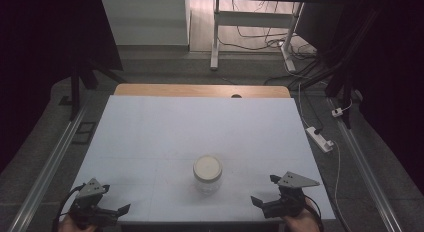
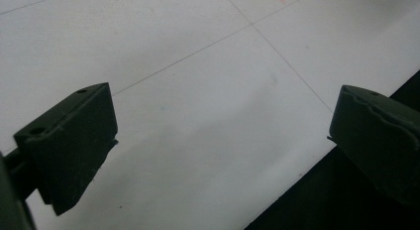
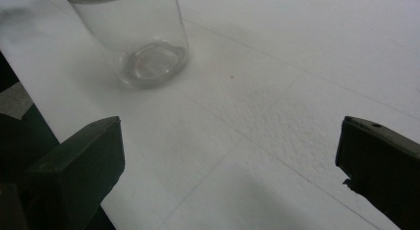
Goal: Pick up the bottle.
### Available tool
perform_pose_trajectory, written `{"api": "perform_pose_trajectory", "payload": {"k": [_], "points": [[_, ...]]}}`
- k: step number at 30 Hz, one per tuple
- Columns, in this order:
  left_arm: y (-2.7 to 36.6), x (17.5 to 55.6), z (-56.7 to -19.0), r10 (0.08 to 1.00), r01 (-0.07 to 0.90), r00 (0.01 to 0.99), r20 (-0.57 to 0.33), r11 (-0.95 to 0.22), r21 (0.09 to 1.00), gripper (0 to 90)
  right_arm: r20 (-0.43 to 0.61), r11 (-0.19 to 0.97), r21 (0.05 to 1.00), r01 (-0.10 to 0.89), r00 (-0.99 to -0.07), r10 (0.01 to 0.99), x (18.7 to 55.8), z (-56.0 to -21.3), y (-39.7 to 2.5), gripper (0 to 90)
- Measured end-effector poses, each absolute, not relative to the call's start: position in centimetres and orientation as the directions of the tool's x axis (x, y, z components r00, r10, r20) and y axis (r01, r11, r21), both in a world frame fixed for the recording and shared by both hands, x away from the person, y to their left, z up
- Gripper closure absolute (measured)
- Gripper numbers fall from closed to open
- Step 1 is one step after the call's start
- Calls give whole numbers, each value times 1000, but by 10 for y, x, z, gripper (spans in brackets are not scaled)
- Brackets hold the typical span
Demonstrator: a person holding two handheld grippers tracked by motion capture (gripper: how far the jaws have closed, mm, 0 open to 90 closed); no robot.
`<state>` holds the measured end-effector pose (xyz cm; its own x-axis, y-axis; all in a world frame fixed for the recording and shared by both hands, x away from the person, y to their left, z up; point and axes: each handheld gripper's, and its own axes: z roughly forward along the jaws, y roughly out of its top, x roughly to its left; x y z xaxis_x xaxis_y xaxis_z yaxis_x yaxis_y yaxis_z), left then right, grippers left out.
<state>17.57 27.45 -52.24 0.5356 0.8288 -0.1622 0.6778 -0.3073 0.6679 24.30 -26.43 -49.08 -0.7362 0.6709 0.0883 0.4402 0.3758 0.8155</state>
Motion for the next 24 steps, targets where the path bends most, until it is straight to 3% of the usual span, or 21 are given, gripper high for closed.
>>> {"api": "perform_pose_trajectory", "payload": {"k": [24], "points": [[274,176,-523,827,678,538,-161,-312,666,0,99,432,810,398,-818,567,256,-494,-222,0]]}}
